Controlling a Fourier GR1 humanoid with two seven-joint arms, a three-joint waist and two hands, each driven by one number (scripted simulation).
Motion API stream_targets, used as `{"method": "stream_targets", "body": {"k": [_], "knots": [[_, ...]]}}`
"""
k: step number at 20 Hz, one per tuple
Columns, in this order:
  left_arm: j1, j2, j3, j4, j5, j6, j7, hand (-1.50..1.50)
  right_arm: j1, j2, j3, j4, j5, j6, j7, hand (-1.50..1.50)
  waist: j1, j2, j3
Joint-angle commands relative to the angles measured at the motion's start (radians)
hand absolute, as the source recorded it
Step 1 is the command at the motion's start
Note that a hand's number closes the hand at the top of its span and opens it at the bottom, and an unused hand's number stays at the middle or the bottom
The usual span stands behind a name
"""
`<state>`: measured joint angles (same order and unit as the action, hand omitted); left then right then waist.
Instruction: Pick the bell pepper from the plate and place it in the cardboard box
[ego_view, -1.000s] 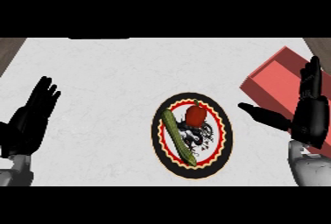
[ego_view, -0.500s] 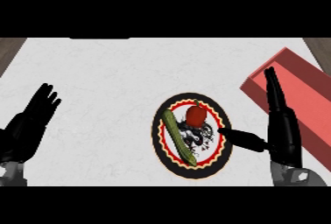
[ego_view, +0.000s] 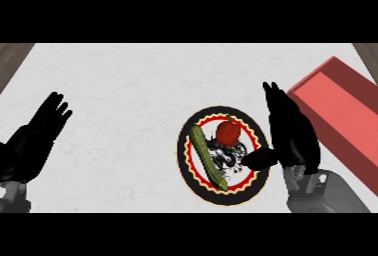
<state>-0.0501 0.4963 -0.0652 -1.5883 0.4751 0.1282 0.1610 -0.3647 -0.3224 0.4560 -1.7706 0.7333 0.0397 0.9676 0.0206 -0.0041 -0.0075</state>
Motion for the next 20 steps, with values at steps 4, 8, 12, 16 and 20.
{"method": "stream_targets", "body": {"k": [4, 8, 12, 16, 20], "knots": [[0.031, -0.028, -0.021, -0.046, -0.033, 0.032, 0.009, 0.0, -0.224, 0.187, -0.014, 0.135, -0.064, 0.254, 0.336, -1.5, 0.005, 0.002, 0.006], [0.018, -0.025, 0.023, 0.034, -0.008, -0.015, -0.023, 0.0, -0.239, 0.246, -0.045, 0.167, -0.086, 0.261, 0.379, -1.5, -0.016, 0.003, 0.006], [0.038, -0.024, 0.02, -0.056, -0.009, 0.013, 0.026, 0.0, -0.27, 0.275, -0.077, 0.203, -0.095, 0.294, 0.419, -1.5, -0.013, -0.001, 0.007], [0.044, -0.019, 0.034, -0.026, -0.022, -0.014, -0.003, 0.0, -0.262, 0.294, -0.078, 0.23, -0.097, 0.309, 0.409, -1.5, -0.019, 0.0, 0.006], [-0.015, -0.029, 0.05, 0.015, -0.024, -0.004, 0.02, 0.0, -0.282, 0.311, -0.095, 0.277, -0.076, 0.314, 0.389, -1.5, -0.026, 0.003, 0.006]]}}
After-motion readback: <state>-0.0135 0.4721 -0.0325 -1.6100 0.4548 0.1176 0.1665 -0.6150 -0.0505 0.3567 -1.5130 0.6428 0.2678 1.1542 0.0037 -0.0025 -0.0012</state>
